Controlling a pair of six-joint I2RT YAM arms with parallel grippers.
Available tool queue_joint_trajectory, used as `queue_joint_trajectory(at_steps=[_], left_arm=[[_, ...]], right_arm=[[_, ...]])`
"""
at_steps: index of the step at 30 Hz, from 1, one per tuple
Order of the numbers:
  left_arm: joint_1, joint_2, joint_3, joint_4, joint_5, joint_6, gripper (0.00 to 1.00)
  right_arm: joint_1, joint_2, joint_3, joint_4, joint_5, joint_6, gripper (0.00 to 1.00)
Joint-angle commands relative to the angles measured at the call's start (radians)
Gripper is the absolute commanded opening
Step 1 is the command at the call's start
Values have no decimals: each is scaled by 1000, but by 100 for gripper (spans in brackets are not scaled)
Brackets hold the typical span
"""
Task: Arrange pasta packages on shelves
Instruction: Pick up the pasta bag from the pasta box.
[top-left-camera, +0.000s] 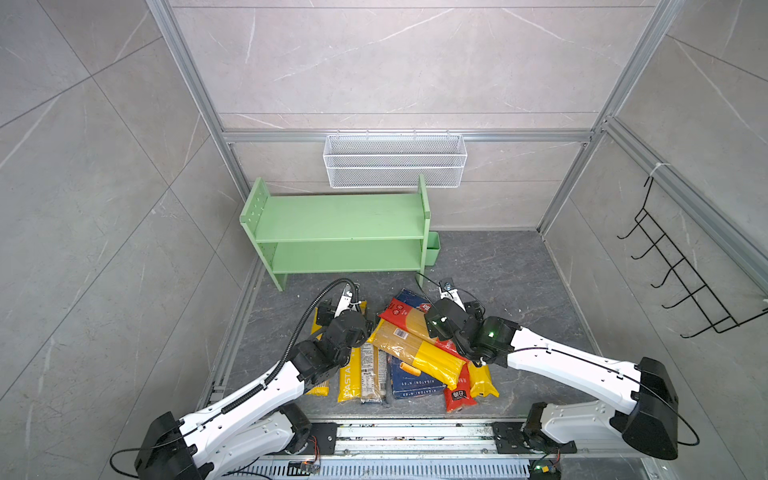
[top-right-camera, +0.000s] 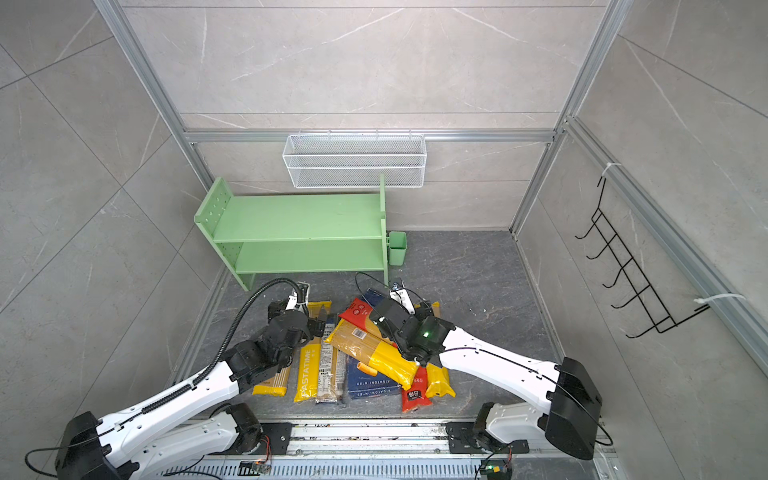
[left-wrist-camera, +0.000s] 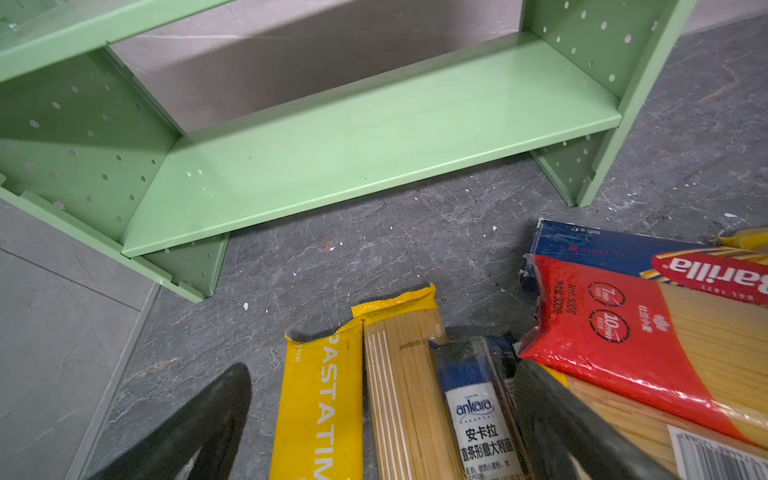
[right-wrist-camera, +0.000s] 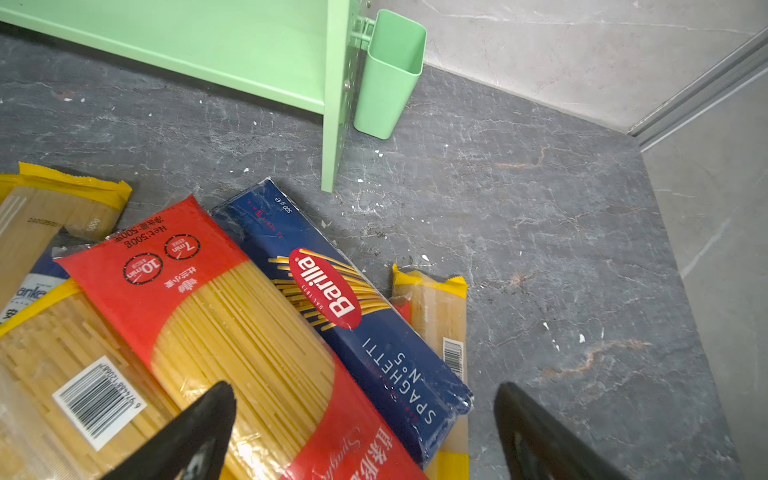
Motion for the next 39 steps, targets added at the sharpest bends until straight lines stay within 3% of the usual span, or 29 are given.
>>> queue_joint_trajectory(at_steps=[1,5,16,21,25,33,39], left_arm=[[-25,-21,45,-55,-73,-40,100],[-32,-31,55,-111,-67,-68,100],[-31,-28,95,-259,-23,-151,100],[-30,-44,106,-346,14,-214,100],[-26,-79,98,-414,42,-275,100],[0,-123,74,-471,122,-346,100],[22,-128,52,-443,182,-342,100]], right_arm=[[0,-11,31,-11,-27,-39,99],[15,12,39,-21,-27,-64,96],[49,96,24,-27,-249,-48,91],[75,164,47,-63,-292,-43,90],[92,205,74,-103,-280,-52,94],[72,281,184,-232,-143,-68,99],[-14,267,154,-272,-217,-50,99]])
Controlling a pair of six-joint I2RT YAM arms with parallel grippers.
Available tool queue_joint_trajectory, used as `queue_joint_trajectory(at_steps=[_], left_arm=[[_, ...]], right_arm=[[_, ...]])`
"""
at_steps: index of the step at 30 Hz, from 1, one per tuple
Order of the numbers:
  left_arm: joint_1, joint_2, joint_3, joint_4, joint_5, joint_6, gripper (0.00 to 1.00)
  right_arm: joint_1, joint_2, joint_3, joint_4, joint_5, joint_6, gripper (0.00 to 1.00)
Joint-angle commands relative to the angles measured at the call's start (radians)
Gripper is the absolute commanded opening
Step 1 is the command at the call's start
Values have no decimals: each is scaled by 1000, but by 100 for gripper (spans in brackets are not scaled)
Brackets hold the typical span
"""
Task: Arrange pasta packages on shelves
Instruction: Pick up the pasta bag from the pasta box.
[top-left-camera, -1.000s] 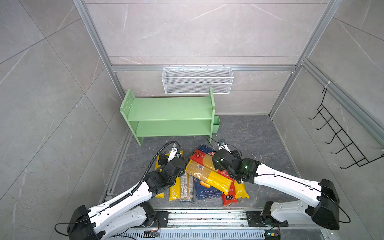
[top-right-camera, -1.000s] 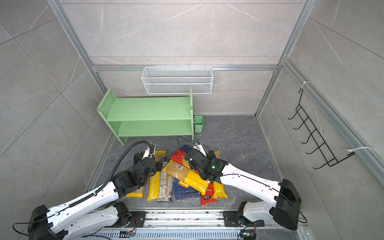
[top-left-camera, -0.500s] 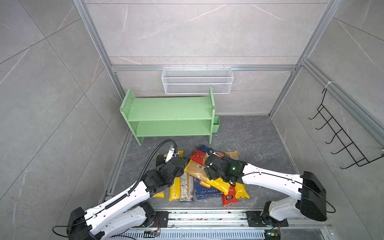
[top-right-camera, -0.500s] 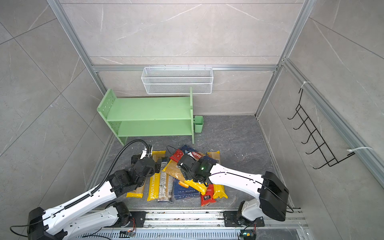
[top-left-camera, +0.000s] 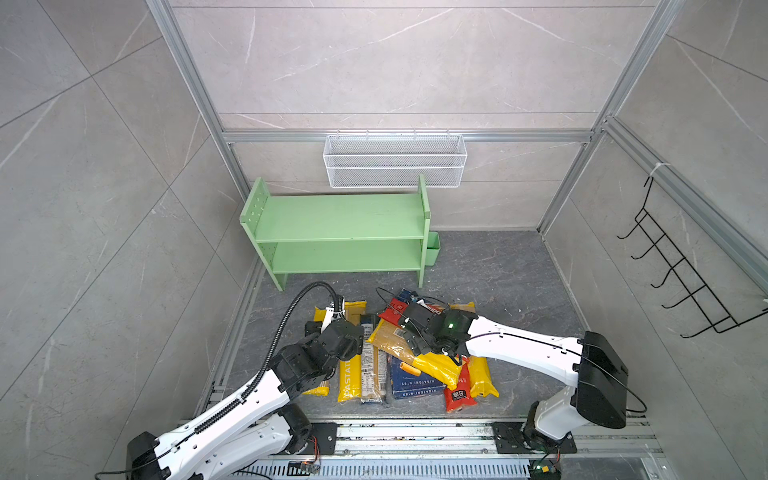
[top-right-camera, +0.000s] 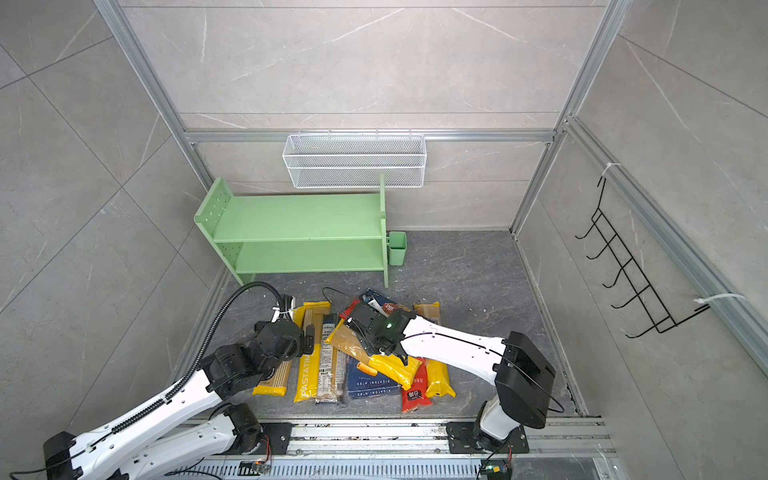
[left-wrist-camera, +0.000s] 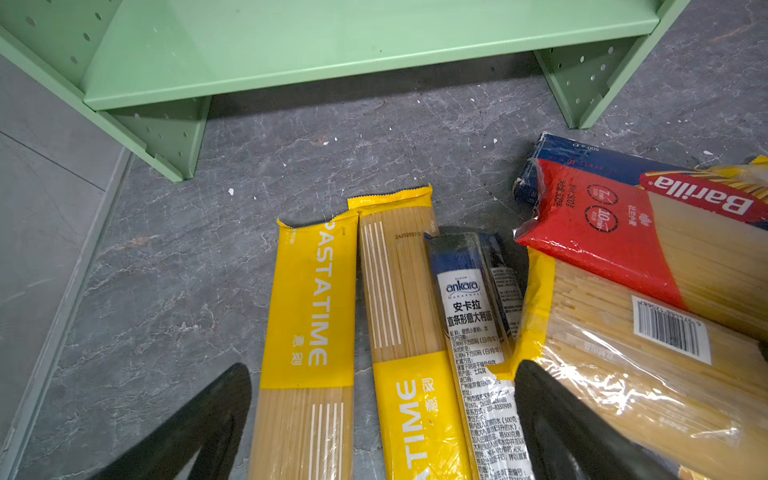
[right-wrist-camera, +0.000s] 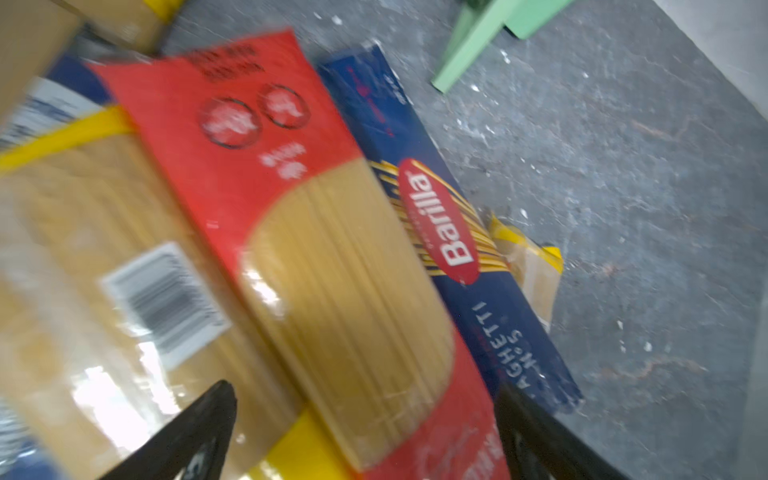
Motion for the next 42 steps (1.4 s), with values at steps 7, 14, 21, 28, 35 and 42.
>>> queue_joint_trajectory(at_steps=[7,14,21,28,35,42], left_arm=[[27,-21,-21,19,72,-1,100],[32,-21,-30,38,98,-2,100],[32,-26,-19,29,102,-2,100],[33,-41,-8,16,97,-1,100],[33,-29,-5,12,100,-4,100],[35,-22,7,-1,99,-5,100]], right_arm=[[-115,-74,-63,-98,-163,-22,100],[-116,-45,-75,-100,-285,-35,99],[-135,2,-96,-64,-305,-51,100],[-170,94,-85,-18,-345,-60,99],[-195,125,-99,19,-396,-72,92],[-203,121,-117,34,-451,-77,66]])
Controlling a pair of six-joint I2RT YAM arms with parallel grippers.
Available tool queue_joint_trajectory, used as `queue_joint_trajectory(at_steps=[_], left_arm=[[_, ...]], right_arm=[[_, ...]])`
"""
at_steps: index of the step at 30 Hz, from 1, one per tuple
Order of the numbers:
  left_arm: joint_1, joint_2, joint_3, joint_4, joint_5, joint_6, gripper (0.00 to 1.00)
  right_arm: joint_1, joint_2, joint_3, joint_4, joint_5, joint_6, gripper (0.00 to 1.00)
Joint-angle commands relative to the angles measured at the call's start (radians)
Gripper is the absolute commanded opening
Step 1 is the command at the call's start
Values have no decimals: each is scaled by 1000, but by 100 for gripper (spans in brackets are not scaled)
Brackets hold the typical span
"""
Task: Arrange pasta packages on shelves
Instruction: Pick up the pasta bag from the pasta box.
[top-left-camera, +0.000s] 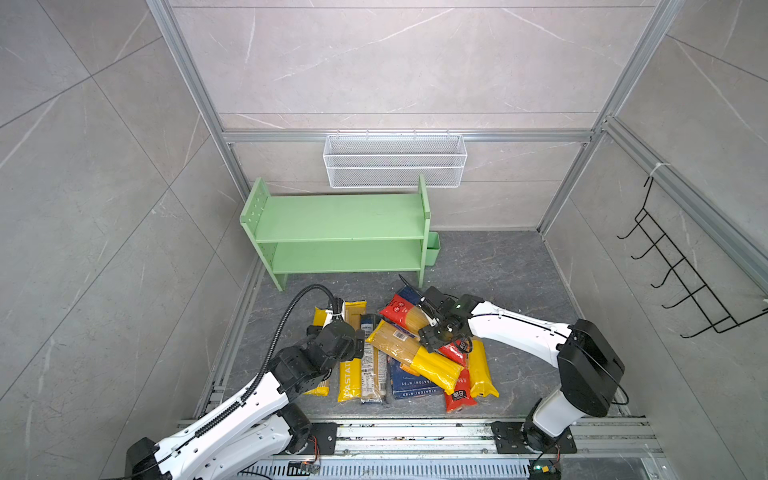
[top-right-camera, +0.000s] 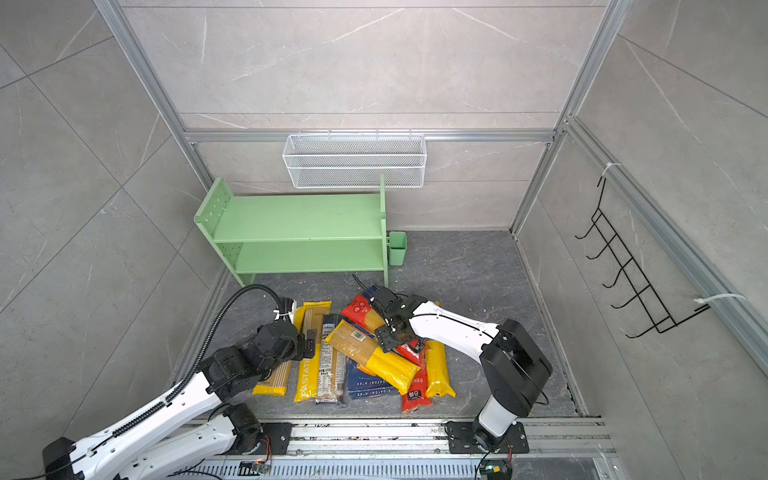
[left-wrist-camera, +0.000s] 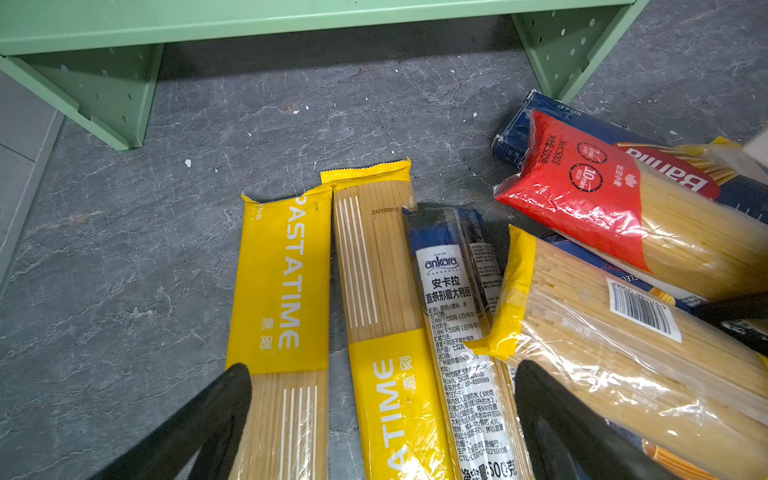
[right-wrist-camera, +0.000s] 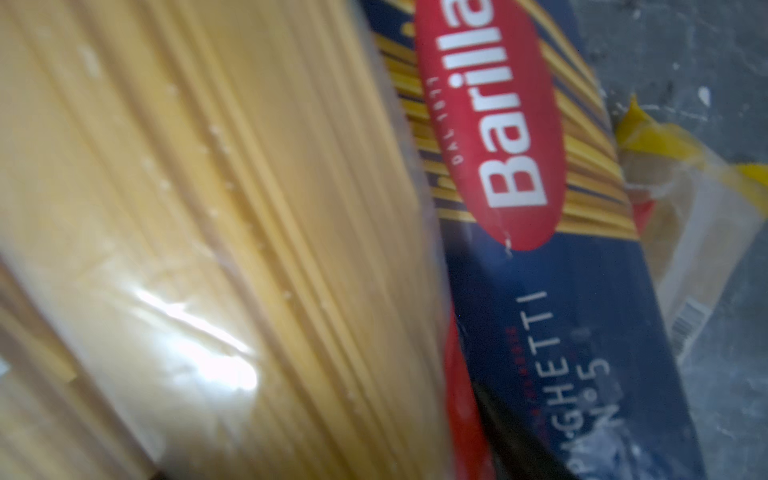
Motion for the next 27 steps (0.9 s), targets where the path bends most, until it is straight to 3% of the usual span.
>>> queue_joint_trajectory(at_steps=[1,7,27], left_arm=[[7,-4,39,-23,-3,-4,100],[7,-15,55,-43,-5,-10,100],[6,38,161,-103,20,-11,100]], right_arm=[[-6,57,-56,0,-57,7,62],[-11,45,-54,0,-100,11,47],[-11,-137,3,-73,-182,56,22]])
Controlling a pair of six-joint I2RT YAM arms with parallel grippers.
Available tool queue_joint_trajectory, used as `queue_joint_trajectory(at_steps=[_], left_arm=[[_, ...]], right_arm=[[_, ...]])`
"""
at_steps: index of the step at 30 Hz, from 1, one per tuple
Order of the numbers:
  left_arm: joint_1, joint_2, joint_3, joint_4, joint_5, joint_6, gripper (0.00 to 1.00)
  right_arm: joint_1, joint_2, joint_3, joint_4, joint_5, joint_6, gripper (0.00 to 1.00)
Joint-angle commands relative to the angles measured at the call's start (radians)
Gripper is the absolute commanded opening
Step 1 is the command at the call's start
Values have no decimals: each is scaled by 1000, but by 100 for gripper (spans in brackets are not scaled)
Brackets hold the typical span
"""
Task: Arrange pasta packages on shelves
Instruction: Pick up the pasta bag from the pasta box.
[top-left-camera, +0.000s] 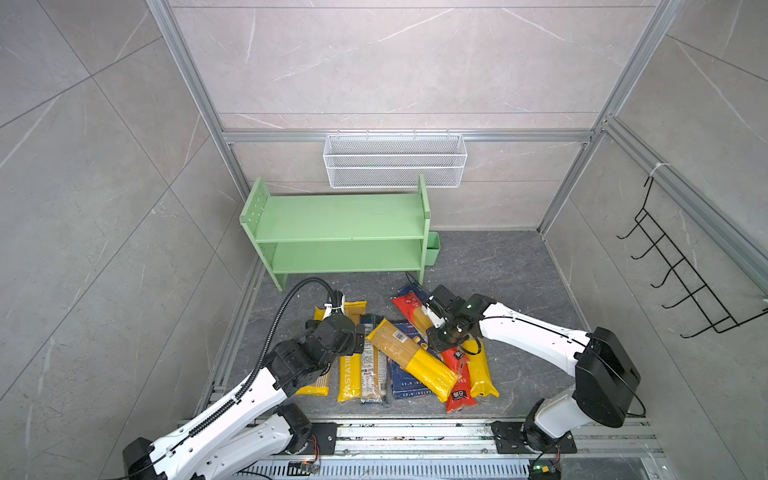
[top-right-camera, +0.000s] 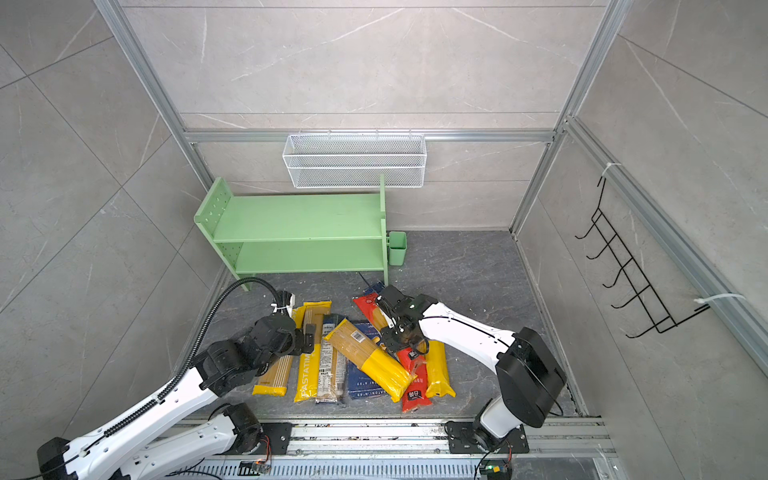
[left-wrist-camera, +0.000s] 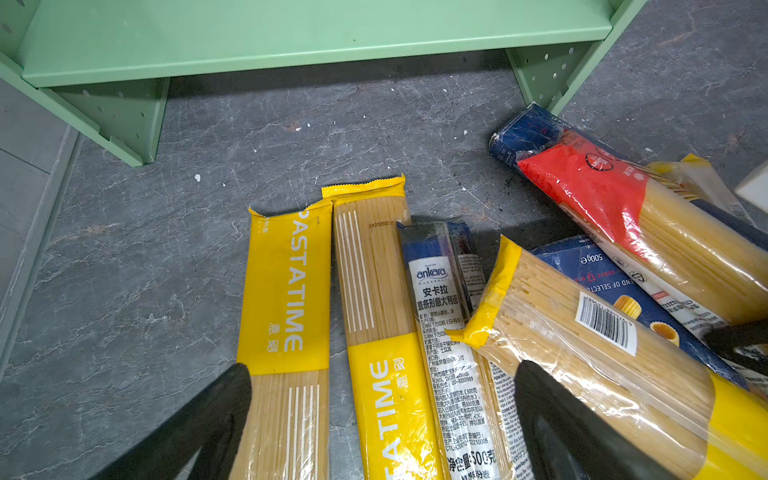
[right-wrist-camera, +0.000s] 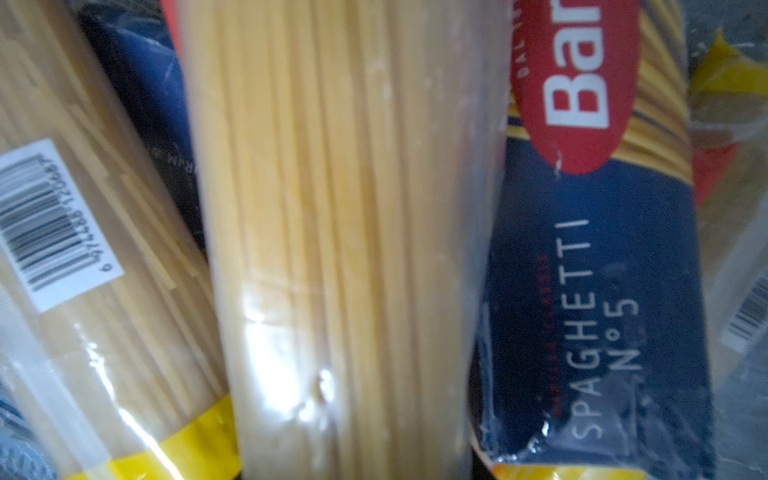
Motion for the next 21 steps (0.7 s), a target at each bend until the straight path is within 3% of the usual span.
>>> queue_joint_trajectory(at_steps=[1,13,21], left_arm=[[7,8,47,-24,17,-9,100],[7,12,58,-39,15,-5,100],[7,11,76,-52,12,7,100]], right_arm=[[7,-48,30,-22,-39,28,21],[8,-75,111,-21,-51,52,1],[7,-93,166,-22,-71,61,0]])
